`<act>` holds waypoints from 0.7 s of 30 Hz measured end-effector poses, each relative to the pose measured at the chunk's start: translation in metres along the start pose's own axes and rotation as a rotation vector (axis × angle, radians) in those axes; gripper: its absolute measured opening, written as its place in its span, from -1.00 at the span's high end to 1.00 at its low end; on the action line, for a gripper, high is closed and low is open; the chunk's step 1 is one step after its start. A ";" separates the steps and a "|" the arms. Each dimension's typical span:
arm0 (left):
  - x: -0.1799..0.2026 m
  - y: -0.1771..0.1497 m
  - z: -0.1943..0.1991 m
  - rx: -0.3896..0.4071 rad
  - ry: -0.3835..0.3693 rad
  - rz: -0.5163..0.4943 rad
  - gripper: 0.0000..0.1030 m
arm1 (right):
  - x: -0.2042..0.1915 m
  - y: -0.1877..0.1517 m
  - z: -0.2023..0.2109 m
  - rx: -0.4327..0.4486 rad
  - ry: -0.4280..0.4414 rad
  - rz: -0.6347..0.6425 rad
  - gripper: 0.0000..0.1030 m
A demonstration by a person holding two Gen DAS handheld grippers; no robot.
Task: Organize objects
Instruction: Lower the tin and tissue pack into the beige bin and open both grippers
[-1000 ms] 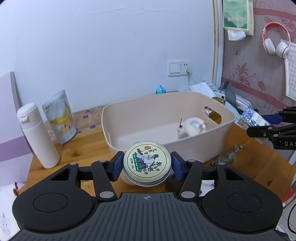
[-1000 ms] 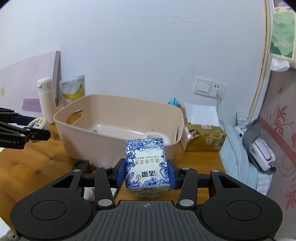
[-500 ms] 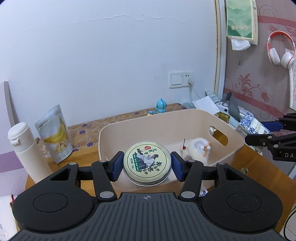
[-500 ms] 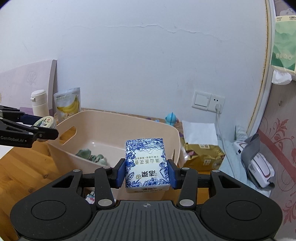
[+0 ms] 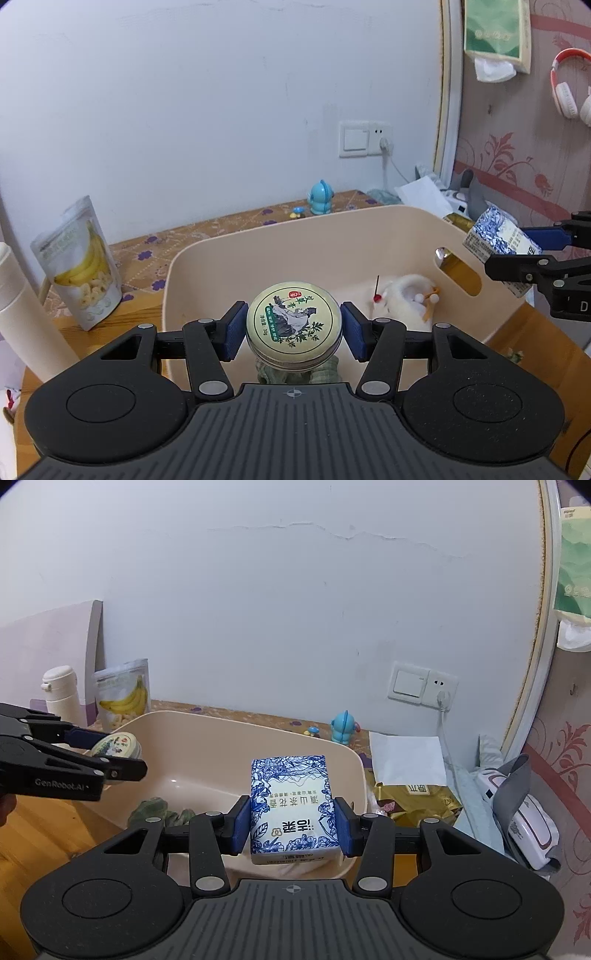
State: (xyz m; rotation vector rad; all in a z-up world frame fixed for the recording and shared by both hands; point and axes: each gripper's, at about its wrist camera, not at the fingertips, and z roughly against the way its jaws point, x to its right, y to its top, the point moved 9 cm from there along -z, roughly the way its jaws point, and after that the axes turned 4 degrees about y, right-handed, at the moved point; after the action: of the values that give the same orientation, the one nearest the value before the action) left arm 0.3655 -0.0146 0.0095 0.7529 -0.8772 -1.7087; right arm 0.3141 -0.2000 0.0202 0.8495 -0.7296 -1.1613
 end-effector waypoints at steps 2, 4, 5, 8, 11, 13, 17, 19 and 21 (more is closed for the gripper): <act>0.001 -0.001 -0.009 -0.014 0.000 -0.001 -0.08 | 0.001 0.001 -0.006 -0.005 -0.001 0.001 0.13; 0.002 -0.002 -0.015 -0.021 0.002 -0.008 -0.08 | 0.001 0.002 -0.013 -0.012 -0.001 0.006 0.13; 0.003 -0.002 -0.017 -0.024 0.001 -0.016 -0.08 | 0.001 0.002 -0.016 -0.016 0.000 0.007 0.13; 0.005 -0.003 -0.024 -0.040 -0.001 -0.026 -0.08 | 0.001 0.001 -0.027 -0.035 0.004 0.011 0.13; 0.007 -0.005 -0.032 -0.073 -0.004 -0.037 -0.08 | 0.000 0.000 -0.038 -0.062 0.011 0.014 0.13; 0.007 -0.007 -0.038 -0.100 -0.004 -0.042 -0.08 | -0.002 -0.002 -0.045 -0.080 0.017 0.021 0.13; 0.007 -0.014 -0.050 -0.162 -0.011 -0.049 -0.08 | -0.007 -0.006 -0.058 -0.118 0.038 0.022 0.13; 0.006 -0.018 -0.055 -0.188 -0.026 -0.041 -0.08 | -0.010 -0.010 -0.064 -0.139 0.056 0.010 0.13; 0.005 -0.021 -0.059 -0.214 -0.024 -0.051 -0.08 | -0.012 -0.013 -0.069 -0.158 0.057 0.015 0.13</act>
State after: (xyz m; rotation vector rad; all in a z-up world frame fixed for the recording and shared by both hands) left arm 0.4024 -0.0268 -0.0403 0.6166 -0.6831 -1.8262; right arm 0.3637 -0.1780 -0.0262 0.7403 -0.5890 -1.1604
